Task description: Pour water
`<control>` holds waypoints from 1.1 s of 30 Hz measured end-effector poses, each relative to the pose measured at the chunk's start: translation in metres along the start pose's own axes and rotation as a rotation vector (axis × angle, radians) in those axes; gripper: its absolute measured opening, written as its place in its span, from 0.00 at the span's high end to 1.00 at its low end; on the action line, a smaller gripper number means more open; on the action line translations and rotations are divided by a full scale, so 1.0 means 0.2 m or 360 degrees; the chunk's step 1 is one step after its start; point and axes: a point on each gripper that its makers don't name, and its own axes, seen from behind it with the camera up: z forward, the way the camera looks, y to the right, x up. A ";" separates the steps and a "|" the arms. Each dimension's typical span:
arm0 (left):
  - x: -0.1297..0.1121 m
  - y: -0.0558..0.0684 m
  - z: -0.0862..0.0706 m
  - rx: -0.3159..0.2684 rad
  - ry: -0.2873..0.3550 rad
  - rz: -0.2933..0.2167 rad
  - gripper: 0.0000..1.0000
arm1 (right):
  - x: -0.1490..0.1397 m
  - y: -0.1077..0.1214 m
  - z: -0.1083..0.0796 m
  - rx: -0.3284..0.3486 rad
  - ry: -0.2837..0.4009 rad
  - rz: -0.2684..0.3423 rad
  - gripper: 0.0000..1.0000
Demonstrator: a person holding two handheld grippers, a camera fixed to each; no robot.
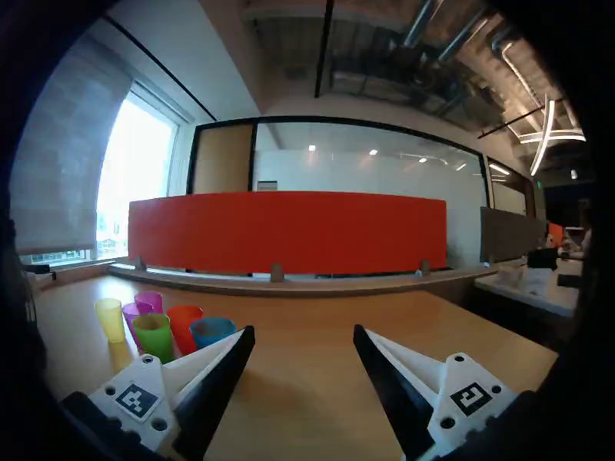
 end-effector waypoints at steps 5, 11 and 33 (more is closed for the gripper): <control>0.10 0.01 0.01 -0.0020 0.0005 -0.0049 0.08 | 0.14 -0.03 -0.01 0.0018 0.0022 -0.0009 0.00; 0.25 0.02 0.05 -0.0062 -0.0004 -0.0126 0.07 | 0.28 -0.03 0.00 0.0039 0.0015 -0.0014 0.00; 0.77 0.06 0.21 -0.0167 0.0007 -0.0084 0.07 | 0.77 -0.02 0.13 0.0096 -0.0024 -0.0059 0.00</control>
